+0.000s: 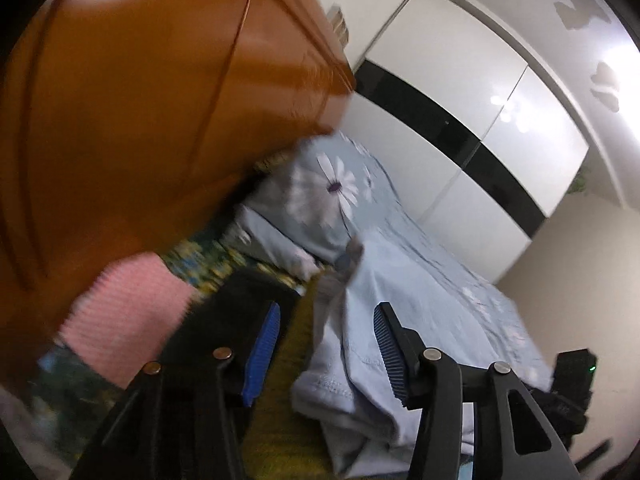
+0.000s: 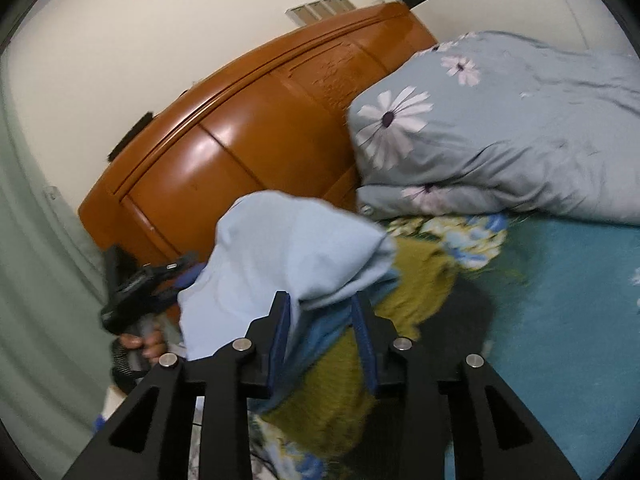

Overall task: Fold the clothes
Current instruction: 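Carry the shirt bundle with both grippers to the clothes pile by the headboard, then lower the shirt onto the clothes pile and open both grippers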

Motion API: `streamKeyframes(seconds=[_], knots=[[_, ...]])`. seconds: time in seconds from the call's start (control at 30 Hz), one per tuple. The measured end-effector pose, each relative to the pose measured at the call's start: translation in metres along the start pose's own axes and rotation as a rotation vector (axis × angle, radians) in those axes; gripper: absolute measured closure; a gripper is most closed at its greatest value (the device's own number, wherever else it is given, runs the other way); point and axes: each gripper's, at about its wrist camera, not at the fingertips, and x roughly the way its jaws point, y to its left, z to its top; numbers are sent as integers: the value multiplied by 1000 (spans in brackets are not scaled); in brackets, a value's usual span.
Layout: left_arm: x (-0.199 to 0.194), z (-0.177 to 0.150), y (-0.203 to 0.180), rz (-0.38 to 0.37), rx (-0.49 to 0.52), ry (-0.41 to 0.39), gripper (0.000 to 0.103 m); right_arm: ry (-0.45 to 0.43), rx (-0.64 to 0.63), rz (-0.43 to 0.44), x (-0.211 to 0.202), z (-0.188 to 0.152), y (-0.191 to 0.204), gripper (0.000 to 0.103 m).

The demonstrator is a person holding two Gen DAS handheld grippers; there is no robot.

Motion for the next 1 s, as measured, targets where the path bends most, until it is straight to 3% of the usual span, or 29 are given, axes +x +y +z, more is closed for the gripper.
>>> streamKeyframes(seconds=[0.13,0.23,0.33,0.43,0.8,1.0], knots=[[-13,-3,-55,32,125,8,50,-38,-44,-67,-4,20,17,70],[-11,-17,-95,12,220,17,50,-37,-129,-70,4,31,47,70],[4,-40,-119,75,348,41,50,-14,-171,-93,17,31,50,70],[21,-61,-117,125,397,88,50,8,-201,-115,29,29,48,70],[25,-80,-90,54,356,72,49,88,-308,-195,74,24,40,69],[28,-76,-88,36,310,51,49,65,-282,-204,62,23,44,68]])
